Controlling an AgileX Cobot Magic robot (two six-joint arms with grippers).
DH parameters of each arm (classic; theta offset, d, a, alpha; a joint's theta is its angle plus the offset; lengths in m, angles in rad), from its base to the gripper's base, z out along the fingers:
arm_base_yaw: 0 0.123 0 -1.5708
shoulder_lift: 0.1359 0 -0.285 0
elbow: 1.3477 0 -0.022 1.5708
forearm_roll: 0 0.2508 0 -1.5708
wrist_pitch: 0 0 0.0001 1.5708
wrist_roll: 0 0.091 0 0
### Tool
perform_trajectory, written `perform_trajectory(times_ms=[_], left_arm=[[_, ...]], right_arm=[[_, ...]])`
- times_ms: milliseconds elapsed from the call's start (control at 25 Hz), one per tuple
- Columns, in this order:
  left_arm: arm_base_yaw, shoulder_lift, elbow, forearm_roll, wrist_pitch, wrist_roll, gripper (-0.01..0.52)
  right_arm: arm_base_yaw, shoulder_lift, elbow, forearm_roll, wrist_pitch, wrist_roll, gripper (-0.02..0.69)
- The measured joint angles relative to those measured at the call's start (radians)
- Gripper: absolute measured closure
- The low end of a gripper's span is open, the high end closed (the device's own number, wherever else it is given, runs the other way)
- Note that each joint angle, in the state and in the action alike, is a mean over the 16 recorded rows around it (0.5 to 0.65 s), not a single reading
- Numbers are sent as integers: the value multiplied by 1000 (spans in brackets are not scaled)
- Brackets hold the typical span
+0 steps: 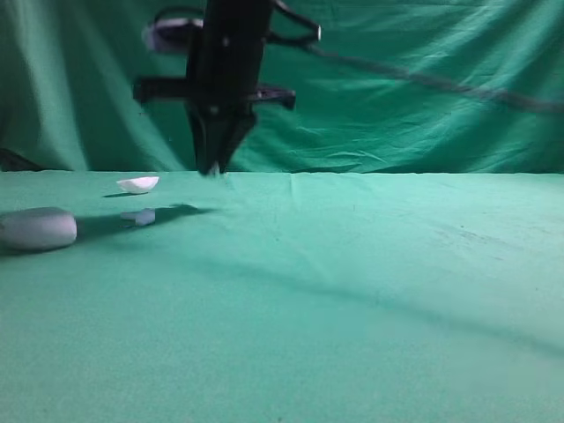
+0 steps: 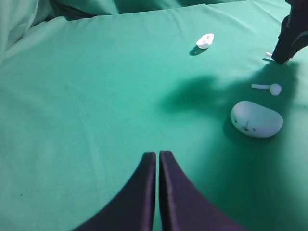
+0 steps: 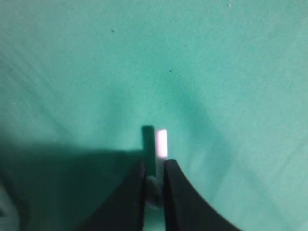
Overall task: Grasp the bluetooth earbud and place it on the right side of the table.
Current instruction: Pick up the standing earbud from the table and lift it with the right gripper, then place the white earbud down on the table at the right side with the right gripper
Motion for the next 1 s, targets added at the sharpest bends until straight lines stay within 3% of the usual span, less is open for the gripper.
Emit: perform_trajectory(times_ms=[160, 560, 760, 1000], left_arm=[[0, 0, 0, 0, 0, 0, 514], [0, 0, 0, 0, 0, 0, 514], [0, 0, 0, 0, 0, 0, 514], [0, 0, 0, 0, 0, 0, 514]], right_arm=[[-3, -37, -44, -2, 44, 1, 576], [-70, -304, -16, -17, 154, 6, 577], [-145, -508, 199, -40, 158, 26, 577], [-256, -744, 628, -67, 28, 74, 577]])
